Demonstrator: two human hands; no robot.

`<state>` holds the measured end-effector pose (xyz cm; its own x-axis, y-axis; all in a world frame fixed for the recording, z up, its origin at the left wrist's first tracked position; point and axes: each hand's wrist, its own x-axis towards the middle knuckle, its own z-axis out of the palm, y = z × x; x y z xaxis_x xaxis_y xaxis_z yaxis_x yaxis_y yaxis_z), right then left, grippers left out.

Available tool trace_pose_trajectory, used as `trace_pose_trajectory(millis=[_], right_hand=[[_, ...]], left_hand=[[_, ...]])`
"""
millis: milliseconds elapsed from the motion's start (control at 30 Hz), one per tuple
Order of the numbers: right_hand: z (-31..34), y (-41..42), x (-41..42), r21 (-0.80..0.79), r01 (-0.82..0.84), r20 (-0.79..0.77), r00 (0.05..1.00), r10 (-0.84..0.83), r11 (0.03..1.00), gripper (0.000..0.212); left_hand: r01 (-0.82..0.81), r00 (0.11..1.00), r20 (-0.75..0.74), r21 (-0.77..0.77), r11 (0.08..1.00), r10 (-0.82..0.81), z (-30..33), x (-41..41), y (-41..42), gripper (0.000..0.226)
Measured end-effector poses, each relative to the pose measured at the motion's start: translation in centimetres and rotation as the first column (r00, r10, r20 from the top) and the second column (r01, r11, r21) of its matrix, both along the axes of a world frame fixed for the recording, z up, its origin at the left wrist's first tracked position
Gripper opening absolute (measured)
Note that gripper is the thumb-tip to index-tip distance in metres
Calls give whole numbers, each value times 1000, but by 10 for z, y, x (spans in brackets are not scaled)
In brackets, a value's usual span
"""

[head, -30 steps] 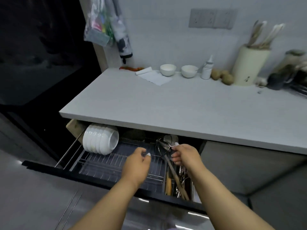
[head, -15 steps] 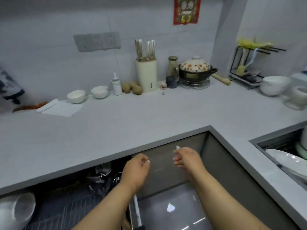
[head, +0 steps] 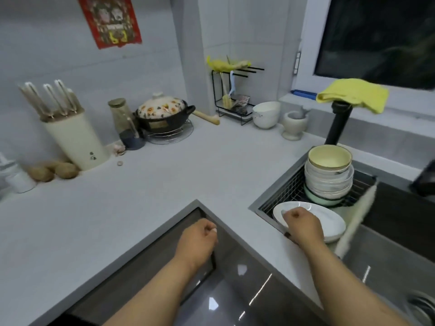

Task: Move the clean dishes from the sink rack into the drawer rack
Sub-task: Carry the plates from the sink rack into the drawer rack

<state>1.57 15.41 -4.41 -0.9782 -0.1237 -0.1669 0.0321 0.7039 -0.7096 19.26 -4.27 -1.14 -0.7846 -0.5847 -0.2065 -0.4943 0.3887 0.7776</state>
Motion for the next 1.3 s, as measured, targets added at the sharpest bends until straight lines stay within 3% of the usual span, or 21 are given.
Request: trace_pose_trajectory(millis=[100, 200, 667, 967, 1100, 1300], right_hand=[[-17, 28, -23, 330, -127, -14, 990, 139, 935, 37], [-23, 42, -31, 448, -238, 32, 968, 251, 862, 33], [-27, 58, -47, 394, -509, -40, 822, 568, 765, 19], [-17, 60, -49, 546, -374, -278, 764, 583, 750, 25], [-4, 55, -61, 472, -317, -378, 771, 513, 823, 12], [25, 57, -75, 405, -312, -350, 816, 461, 859, 23]], left_hand=[[22, 1000, 9, 21, 1000, -23, -4, -30, 7, 14], [46, 998, 28, 41, 998, -47, -8, -54, 14, 16], [132, 987, 81, 52, 990, -136, -17, -104, 39, 16], [164, 984, 72, 38, 986, -166, -17, -118, 48, 13], [172, 982, 80, 36, 984, -174, -15, -123, 49, 13], [171, 983, 58, 74, 982, -175, -14, -129, 53, 13]])
